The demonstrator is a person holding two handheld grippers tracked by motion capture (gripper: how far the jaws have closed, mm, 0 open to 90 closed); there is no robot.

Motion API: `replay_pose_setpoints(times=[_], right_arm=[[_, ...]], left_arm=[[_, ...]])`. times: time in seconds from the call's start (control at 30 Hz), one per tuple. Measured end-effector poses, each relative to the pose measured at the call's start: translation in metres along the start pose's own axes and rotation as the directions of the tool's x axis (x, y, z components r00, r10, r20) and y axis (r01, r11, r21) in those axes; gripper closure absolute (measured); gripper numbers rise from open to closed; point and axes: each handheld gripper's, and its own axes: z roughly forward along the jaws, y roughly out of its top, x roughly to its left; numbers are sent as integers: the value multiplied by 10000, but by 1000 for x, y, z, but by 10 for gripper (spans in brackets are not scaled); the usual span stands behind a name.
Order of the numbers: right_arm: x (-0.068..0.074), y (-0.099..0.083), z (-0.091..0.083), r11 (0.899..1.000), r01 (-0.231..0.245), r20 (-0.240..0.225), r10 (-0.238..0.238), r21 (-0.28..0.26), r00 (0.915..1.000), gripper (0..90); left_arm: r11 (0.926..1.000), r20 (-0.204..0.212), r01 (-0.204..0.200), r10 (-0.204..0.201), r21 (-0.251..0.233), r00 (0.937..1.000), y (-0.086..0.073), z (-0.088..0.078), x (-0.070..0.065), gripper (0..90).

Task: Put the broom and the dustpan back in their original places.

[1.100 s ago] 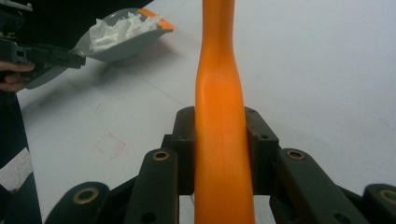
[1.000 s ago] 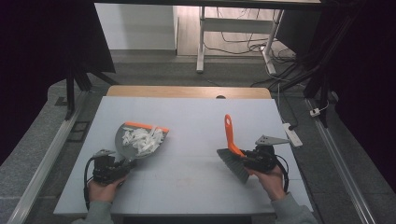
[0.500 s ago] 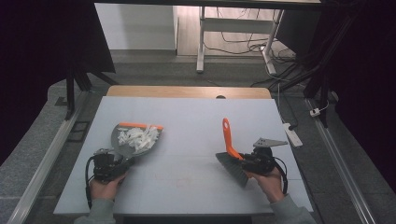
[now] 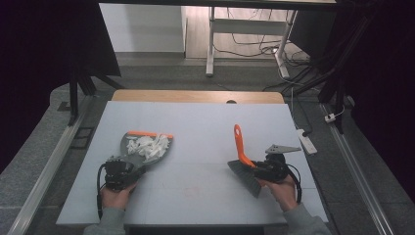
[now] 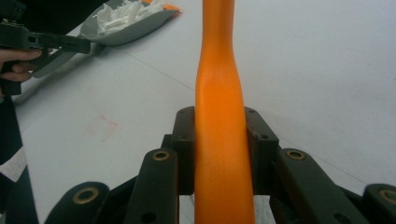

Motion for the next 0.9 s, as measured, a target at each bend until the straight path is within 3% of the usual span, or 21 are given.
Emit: replay_pose_setpoints(times=[0.4,0.9], right_arm=[[-12,2,7,9997,22,464,-33,247,9989,700],[-30,3,10,9984,20,1235,-89,561,9923,656]], left_arm=[[9999,17,-131,131,-88,9999,0,0,1,591],[9990,-148,-431,430,-85,9990,0,-2,0,369]])
